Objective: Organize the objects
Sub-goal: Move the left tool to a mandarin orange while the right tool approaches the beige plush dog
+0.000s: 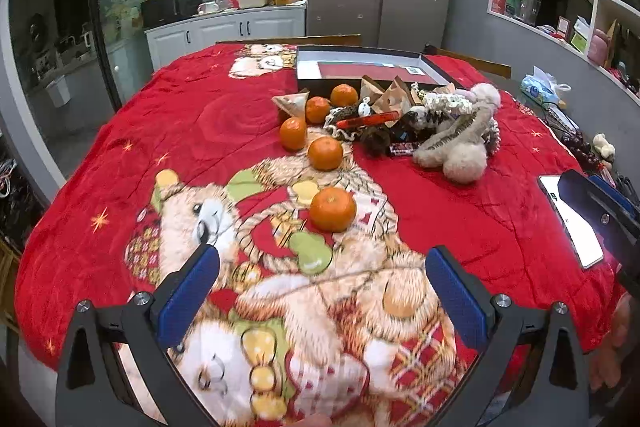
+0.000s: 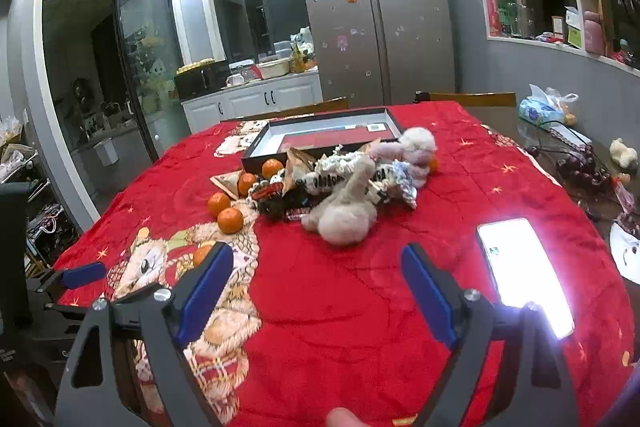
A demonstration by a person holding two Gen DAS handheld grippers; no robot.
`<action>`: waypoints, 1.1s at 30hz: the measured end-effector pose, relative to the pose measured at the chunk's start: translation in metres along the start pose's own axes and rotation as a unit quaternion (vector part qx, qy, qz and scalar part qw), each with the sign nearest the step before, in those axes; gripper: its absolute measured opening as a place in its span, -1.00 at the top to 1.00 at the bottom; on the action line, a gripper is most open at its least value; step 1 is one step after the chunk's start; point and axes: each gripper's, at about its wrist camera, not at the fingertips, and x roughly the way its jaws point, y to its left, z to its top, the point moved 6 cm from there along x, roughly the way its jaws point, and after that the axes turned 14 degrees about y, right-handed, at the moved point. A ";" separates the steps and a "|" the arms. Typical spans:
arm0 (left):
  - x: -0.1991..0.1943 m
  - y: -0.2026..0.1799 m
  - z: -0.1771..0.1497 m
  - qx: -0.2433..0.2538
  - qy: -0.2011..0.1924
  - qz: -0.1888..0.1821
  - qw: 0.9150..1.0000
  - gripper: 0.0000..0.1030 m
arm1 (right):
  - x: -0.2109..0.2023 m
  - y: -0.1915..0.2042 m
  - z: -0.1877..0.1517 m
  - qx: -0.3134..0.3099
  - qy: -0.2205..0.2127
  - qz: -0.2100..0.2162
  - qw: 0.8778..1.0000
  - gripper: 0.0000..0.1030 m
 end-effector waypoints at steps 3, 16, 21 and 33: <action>0.015 -0.007 0.010 0.006 0.011 -0.008 1.000 -1.00 | 0.012 -0.002 0.006 -0.003 0.008 0.003 1.000 -0.68; 0.067 -0.011 0.039 0.015 0.052 -0.012 0.998 -1.00 | 0.084 -0.023 0.022 0.018 0.070 0.038 0.997 -0.48; 0.081 -0.007 0.044 0.003 0.079 -0.030 0.996 -1.00 | 0.106 -0.023 0.028 0.018 0.086 0.029 0.996 -0.47; 0.108 -0.004 0.044 0.014 0.121 -0.021 0.992 -0.59 | 0.144 -0.034 0.034 0.046 0.120 0.022 0.992 -0.47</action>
